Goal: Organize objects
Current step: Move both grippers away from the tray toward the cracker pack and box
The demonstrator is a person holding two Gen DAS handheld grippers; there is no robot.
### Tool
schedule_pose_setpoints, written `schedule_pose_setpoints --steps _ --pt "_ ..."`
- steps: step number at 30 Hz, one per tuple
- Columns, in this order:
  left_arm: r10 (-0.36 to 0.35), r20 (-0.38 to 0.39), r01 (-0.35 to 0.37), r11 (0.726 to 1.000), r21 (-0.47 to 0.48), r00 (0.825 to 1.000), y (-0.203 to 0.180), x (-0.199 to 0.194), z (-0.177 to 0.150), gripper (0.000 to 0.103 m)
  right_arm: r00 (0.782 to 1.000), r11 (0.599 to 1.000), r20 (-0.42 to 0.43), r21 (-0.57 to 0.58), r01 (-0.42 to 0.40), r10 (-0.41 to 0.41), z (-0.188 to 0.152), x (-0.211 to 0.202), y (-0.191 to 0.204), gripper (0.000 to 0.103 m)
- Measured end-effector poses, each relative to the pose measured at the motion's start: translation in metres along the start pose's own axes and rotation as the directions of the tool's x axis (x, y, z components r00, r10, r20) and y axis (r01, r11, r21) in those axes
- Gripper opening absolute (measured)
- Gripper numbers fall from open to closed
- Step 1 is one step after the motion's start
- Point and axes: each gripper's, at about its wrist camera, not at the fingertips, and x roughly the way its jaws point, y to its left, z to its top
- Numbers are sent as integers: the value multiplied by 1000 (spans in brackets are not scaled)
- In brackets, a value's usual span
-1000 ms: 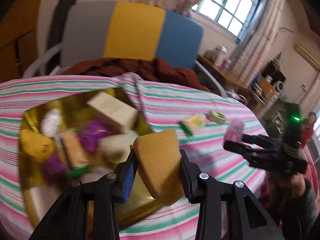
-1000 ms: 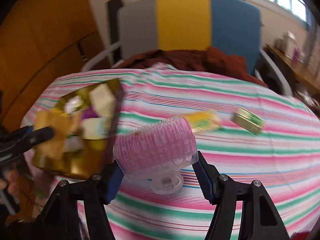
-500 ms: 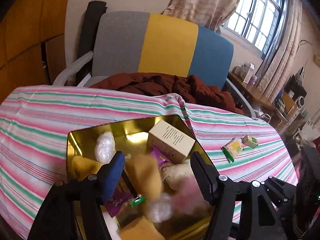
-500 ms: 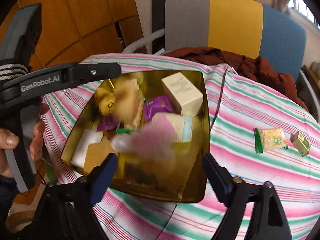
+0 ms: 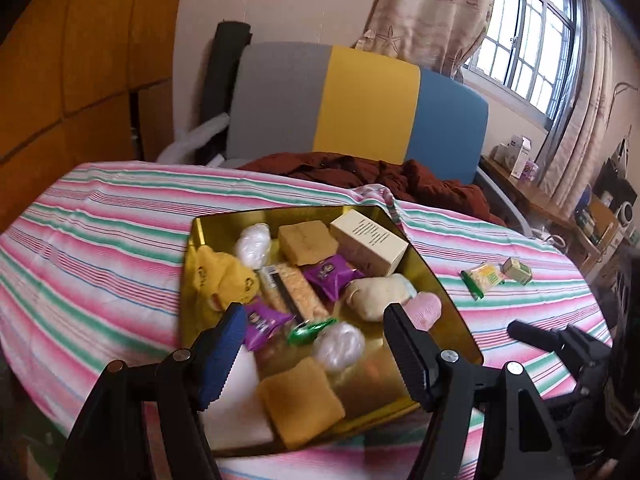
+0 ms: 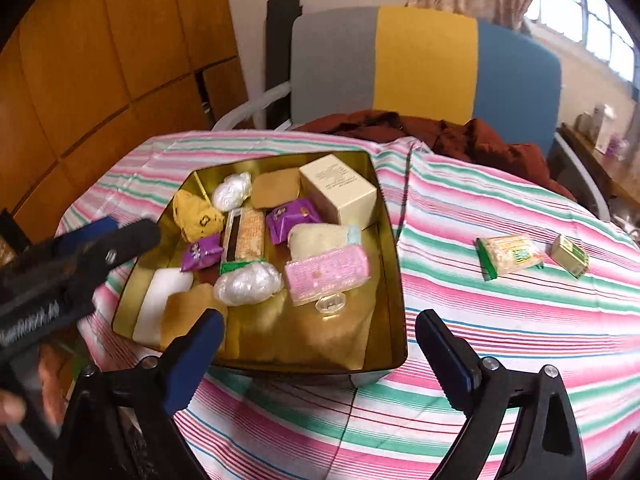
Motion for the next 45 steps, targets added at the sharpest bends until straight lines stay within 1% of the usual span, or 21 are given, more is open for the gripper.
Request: schedule_pose_setpoints --steps 4,9,12,15,22,26,30,41,45 --pt "45 24 -46 999 24 999 -1 -13 -11 72 999 999 38 17 30 -30 0 -8 1 99" --pt "57 51 -57 998 -6 997 3 -22 -20 72 993 997 83 0 84 -83 -3 -19 7 102" --pt "61 29 -61 998 1 998 2 -19 -23 72 990 994 92 -14 113 -111 -6 -20 10 102" --pt "57 24 -57 998 11 998 -1 -18 -26 72 987 991 100 -19 131 -128 -7 -21 10 102" --pt "56 14 -57 998 30 998 -6 -19 -30 72 983 989 112 -2 146 -145 -9 -25 5 102" --pt "58 14 -59 998 32 998 -6 -20 -31 72 981 987 107 3 161 -161 -11 -24 2 103" --pt "64 3 -65 997 31 998 -6 -17 -32 72 977 981 86 3 194 -193 -12 -20 -1 103" --pt "67 -11 -67 997 46 998 -8 -12 -33 72 974 978 79 15 210 -210 -8 -20 -12 103" --pt "75 -21 -73 995 74 997 -13 -8 -33 72 975 977 61 34 211 -213 -8 -19 -22 103"
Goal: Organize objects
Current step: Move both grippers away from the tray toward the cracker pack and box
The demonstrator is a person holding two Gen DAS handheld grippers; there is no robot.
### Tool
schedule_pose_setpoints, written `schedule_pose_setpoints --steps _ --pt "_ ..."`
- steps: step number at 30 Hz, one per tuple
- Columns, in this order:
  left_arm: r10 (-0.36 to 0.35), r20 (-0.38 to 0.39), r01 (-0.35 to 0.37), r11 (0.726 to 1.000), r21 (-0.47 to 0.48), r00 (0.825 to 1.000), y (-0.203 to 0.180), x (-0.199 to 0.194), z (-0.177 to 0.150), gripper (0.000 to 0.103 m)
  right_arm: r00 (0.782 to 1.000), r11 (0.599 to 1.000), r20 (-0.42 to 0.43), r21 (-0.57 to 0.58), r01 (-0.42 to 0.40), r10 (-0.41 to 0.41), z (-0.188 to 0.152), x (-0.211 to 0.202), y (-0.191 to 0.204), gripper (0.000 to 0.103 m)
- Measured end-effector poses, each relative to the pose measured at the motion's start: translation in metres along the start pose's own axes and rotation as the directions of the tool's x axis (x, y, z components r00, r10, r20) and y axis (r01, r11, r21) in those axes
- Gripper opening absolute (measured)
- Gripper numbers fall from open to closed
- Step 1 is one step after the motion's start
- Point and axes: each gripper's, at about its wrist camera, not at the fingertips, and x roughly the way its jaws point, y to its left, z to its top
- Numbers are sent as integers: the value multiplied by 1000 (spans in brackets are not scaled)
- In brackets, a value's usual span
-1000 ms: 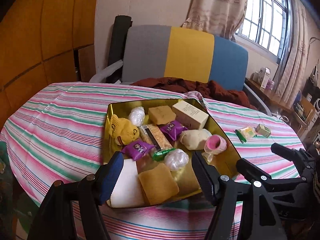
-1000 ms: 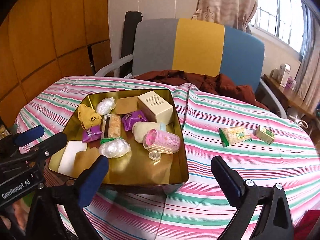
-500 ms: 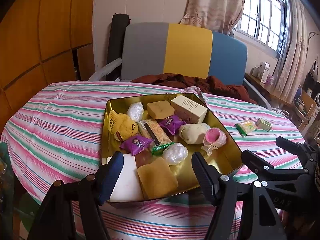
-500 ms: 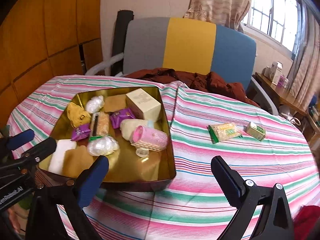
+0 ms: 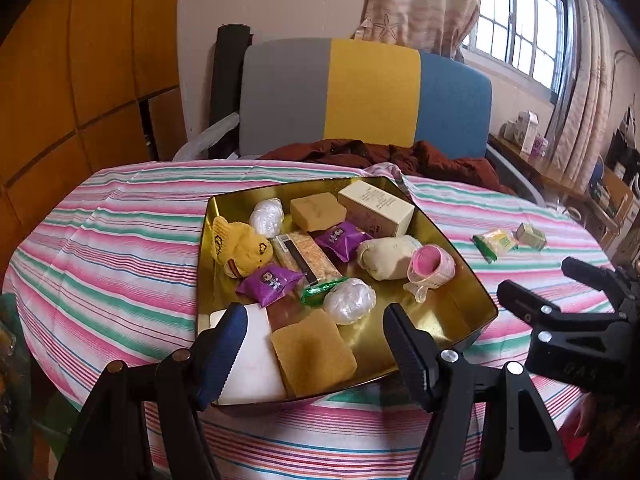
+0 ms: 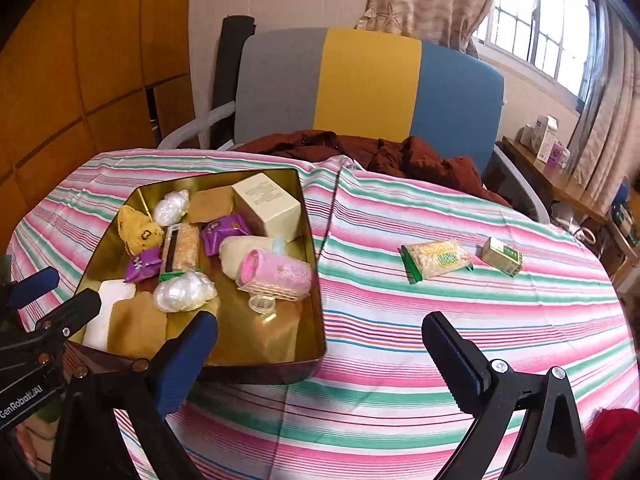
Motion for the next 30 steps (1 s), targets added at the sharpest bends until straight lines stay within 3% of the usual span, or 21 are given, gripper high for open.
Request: schedule_pose_setpoints --steps 22,30 --pt "-7 -36 10 995 98 999 -23 17 2 72 996 992 -49 89 84 -80 13 14 -73 103" --pt "-85 -38 89 989 116 996 -33 19 6 72 988 977 -109 168 128 -110 15 27 -125 103"
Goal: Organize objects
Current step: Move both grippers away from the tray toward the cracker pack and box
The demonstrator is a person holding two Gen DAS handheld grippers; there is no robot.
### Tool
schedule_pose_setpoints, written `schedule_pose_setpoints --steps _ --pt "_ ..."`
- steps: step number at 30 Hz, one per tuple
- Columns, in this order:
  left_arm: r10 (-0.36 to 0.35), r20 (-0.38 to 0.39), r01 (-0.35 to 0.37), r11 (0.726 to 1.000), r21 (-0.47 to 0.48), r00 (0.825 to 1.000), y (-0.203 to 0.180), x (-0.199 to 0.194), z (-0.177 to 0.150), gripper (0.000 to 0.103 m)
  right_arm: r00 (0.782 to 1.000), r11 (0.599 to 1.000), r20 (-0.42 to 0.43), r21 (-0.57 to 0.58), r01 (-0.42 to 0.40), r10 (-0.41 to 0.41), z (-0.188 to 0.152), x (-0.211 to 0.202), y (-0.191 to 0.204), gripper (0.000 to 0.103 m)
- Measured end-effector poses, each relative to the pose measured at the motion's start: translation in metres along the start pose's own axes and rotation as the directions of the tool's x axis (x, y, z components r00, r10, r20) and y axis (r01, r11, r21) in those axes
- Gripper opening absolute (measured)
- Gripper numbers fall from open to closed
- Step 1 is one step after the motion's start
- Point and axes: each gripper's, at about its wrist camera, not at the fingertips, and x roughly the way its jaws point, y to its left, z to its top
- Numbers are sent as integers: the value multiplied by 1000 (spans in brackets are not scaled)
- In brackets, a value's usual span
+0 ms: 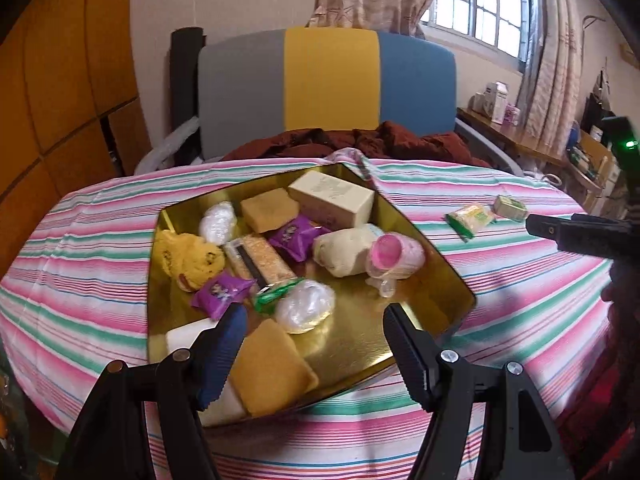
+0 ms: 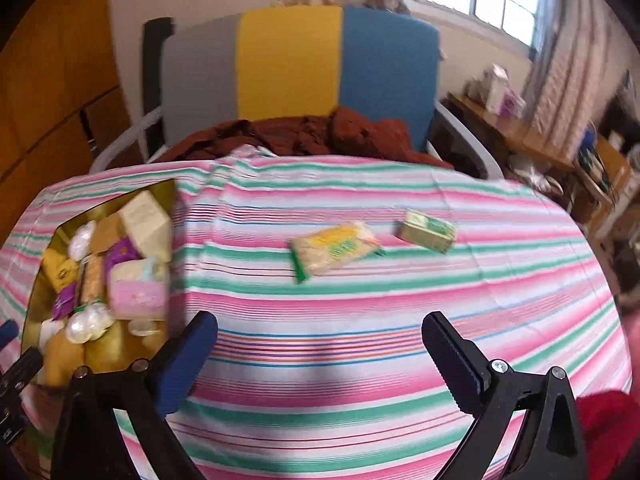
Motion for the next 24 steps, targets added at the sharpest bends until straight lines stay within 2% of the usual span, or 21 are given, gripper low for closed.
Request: schedule_pose_setpoints --steps 4,8,10,12,14,17,24 --pt "-51 -8 52 999 18 999 -7 3 1 72 997 995 -55 82 59 -55 4 16 -42 103" --pt "-87 -22 88 996 28 996 -15 6 3 72 994 974 -65 204 97 -85 10 28 -90 103" --pt "-98 -19 99 994 40 995 -20 7 5 72 992 955 -59 267 127 -115 9 38 -117 103" --pt "-110 -15 110 992 54 994 -26 7 8 72 987 925 -90 344 159 -136 2 48 -140 103" --pt "-106 -21 107 992 73 994 -32 9 10 72 985 891 -130 425 161 -116 -7 58 -158 103" --pt "-93 -31 96 989 112 995 -46 14 14 72 983 861 -168 488 145 -71 -11 68 -170 103" --pt "-69 -23 72 983 171 997 -76 22 29 72 982 885 -184 450 119 -39 -8 73 -162 103"
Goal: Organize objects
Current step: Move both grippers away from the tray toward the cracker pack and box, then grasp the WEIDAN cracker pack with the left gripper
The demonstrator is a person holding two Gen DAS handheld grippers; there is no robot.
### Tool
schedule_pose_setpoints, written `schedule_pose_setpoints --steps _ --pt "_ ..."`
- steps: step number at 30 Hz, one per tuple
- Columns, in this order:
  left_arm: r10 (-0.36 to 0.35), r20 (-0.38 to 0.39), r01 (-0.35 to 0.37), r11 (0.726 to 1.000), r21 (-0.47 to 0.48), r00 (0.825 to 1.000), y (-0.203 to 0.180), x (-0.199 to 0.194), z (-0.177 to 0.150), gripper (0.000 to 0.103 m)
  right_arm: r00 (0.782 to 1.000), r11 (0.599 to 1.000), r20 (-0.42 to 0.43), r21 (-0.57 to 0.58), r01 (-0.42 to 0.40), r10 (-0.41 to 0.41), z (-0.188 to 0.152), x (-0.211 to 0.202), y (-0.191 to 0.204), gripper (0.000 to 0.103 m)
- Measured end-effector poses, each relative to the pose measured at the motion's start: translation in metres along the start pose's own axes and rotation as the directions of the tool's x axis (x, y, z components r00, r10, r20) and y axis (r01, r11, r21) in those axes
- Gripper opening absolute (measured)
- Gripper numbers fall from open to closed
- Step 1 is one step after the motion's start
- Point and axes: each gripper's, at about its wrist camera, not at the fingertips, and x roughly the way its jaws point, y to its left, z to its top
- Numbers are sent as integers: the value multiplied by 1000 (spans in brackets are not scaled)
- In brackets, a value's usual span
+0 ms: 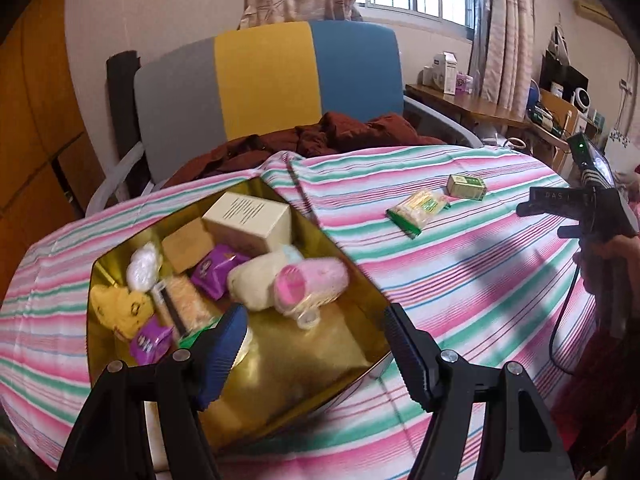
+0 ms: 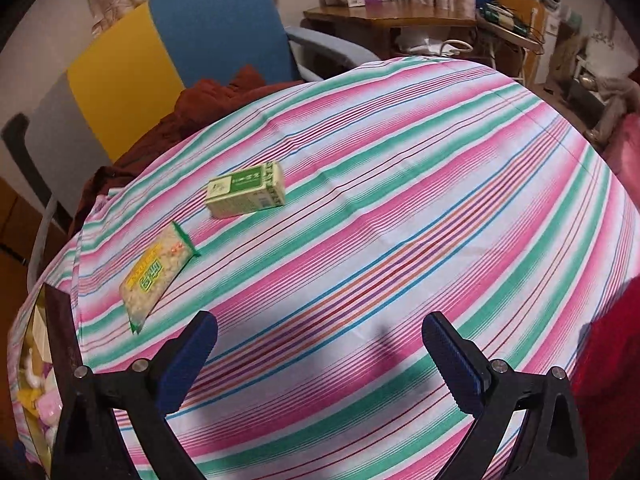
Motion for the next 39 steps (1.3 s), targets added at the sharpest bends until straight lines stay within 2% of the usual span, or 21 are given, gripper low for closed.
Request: schedule_pose_setpoints --steps 19,25,30,33,37,39 --pt "-68 -1 67 982 179 998 -69 38 52 72 999 999 1 7 -50 50 -2 -4 1 103" --pt "-94 -36 100 973 206 995 -86 60 63 72 997 997 -5 16 -77 77 -2 -4 0 103" --pt "-118 -103 138 965 221 988 -99 86 76 72 994 994 -1 36 -106 106 -2 -6 -3 103" --pt "-148 -168 181 964 195 975 -102 107 86 72 992 991 -1 51 -125 125 -1 -6 -5 103" --pt "-138 -205 179 965 194 969 -107 132 97 72 989 986 -2 72 -150 151 0 -6 -8 103" --pt "-119 -201 162 963 214 972 -112 140 102 72 987 984 -4 83 -158 158 0 -7 -9 103"
